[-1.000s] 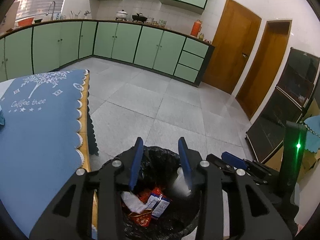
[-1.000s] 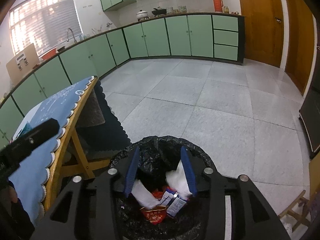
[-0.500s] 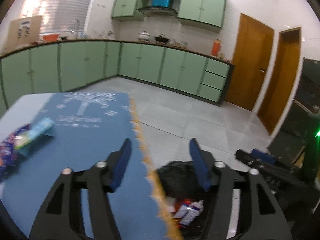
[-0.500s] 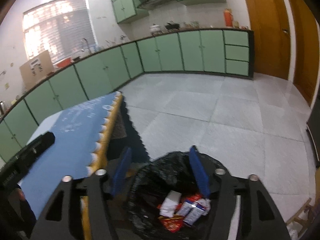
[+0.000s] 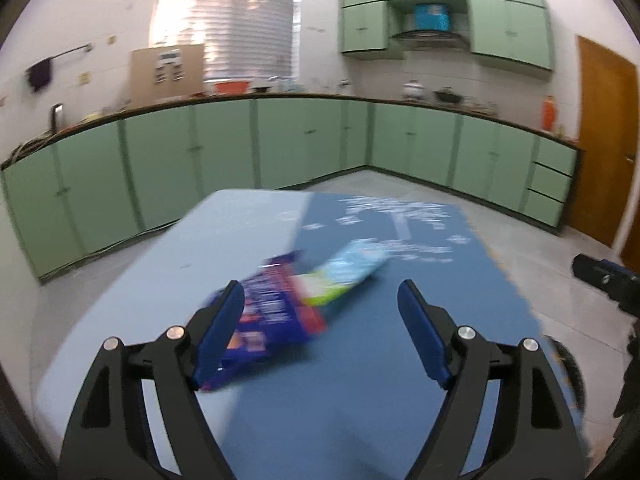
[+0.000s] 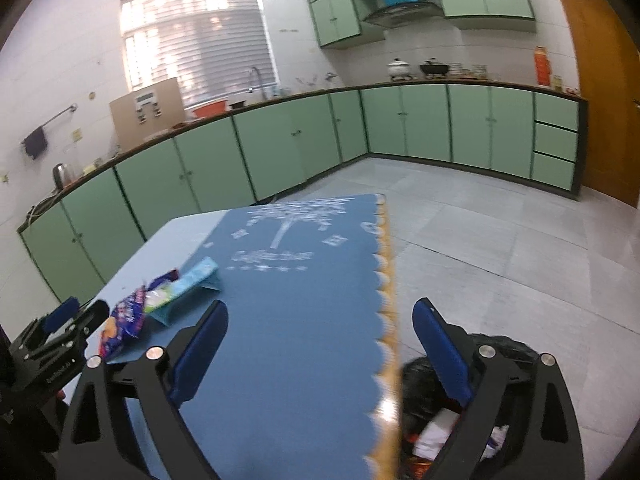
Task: Collect trash
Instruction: 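Move both tools back over the table toward the milk carton and chip bag, then grasp the light-blue milk carton with the right tool while the left tool approaches the blue chip bag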
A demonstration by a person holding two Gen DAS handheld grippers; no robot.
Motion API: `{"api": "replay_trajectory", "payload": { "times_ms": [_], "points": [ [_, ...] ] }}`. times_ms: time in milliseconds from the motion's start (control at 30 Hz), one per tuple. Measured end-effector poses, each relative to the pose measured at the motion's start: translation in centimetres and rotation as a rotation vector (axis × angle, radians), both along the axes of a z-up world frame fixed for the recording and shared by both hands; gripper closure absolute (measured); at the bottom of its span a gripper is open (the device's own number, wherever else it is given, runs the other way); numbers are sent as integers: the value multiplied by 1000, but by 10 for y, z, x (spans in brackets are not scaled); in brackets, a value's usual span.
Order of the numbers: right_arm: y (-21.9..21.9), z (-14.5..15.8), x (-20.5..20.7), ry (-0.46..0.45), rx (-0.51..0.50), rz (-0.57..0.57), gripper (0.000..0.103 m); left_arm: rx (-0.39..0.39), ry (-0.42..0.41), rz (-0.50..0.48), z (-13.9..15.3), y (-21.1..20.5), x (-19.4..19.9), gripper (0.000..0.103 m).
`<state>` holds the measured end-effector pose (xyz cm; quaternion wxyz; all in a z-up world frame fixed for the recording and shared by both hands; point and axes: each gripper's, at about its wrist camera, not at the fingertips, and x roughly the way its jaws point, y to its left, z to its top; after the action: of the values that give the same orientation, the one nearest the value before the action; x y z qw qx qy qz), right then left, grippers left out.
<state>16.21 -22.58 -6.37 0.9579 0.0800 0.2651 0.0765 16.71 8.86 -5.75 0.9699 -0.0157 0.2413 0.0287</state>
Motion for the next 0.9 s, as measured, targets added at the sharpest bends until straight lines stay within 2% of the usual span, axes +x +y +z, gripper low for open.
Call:
{"api": "replay_trajectory", "payload": {
  "times_ms": [200,467,733,900],
  "points": [
    [61,-6,34,12,-17,47,11,-17,18,103,-3,52,8,26],
    [126,-24,79,38,-52,83,17,-31,20,142,-6,78,24,26],
    [155,-43,109,117,-54,99,31,-41,29,151,-10,91,46,26],
    [167,-54,122,185,-67,93,33,-57,37,147,-13,97,52,26]
  ]
}}
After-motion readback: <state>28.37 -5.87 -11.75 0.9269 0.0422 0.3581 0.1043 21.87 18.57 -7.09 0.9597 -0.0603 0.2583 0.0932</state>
